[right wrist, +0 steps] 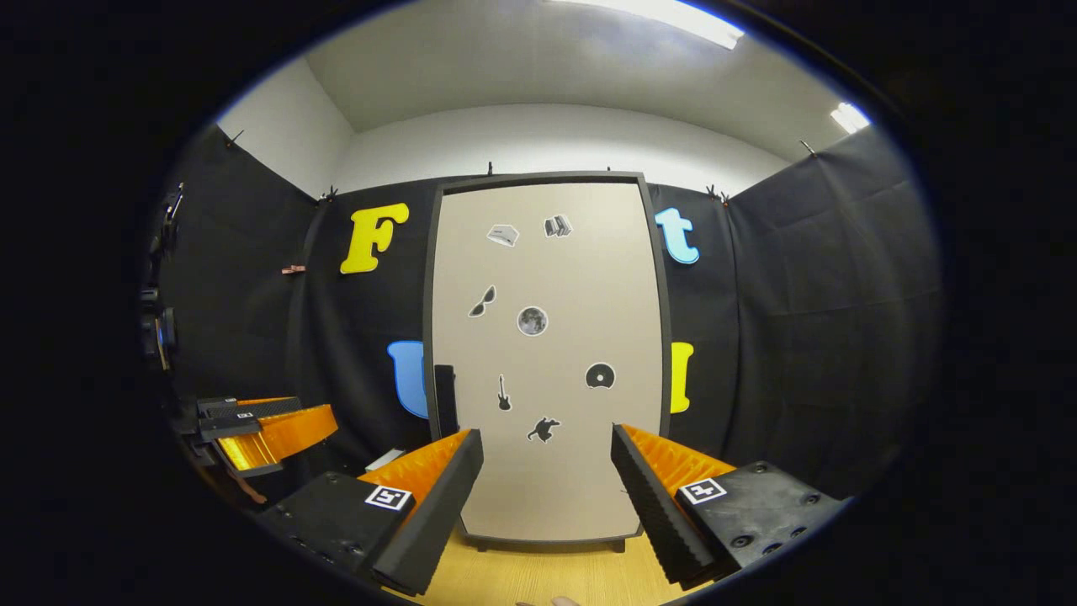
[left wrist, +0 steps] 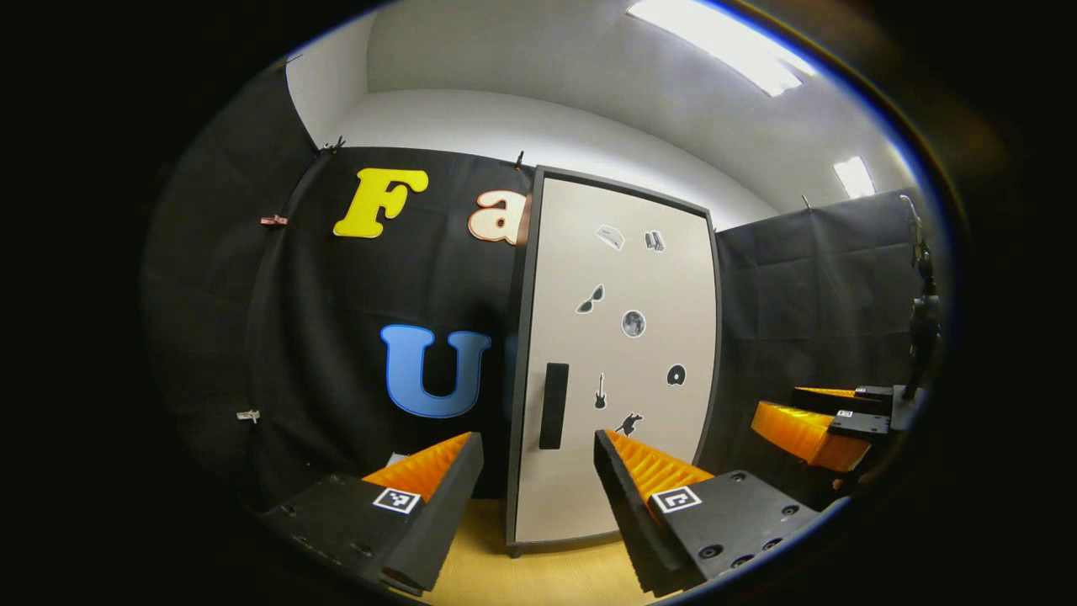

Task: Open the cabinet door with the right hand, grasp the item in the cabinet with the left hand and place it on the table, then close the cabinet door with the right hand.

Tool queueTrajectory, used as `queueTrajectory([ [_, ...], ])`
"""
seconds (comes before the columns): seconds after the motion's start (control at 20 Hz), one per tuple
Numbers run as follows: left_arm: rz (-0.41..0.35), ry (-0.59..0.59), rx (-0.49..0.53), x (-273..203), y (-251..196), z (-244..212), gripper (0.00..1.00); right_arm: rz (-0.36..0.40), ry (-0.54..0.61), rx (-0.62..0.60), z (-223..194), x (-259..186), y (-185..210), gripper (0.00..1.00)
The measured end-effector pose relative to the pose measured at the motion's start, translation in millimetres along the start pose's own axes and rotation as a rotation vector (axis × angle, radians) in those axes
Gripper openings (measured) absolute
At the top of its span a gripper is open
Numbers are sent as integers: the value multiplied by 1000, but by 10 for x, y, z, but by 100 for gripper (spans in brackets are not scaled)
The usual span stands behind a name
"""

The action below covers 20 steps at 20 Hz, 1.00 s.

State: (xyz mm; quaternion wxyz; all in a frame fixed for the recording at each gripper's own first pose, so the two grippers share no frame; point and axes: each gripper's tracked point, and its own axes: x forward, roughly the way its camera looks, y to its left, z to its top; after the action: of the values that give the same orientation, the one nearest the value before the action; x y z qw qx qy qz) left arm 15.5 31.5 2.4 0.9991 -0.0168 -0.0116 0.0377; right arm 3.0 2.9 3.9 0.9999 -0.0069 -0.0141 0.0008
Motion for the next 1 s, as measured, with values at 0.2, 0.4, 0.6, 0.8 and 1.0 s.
queueTrajectory([
  [0.2, -16, 1, -10, -29, 19, 6, 84, 7, -2, -6, 8, 3, 67, 99],
  [0.4, -22, -4, -7, -65, 86, 20, 84, 23, -17, 29, 5, 112, 222, 99],
  [0.6, 5, -14, 9, -124, 285, 56, 84, 63, -52, 57, 41, 306, 502, 99],
  [0.8, 26, -29, 12, -208, 500, 94, 84, 111, -74, 59, -5, 601, 879, 99],
  [1.0, 54, -36, 13, -252, 760, 98, 84, 131, -42, 26, -255, 1014, 1216, 99],
])
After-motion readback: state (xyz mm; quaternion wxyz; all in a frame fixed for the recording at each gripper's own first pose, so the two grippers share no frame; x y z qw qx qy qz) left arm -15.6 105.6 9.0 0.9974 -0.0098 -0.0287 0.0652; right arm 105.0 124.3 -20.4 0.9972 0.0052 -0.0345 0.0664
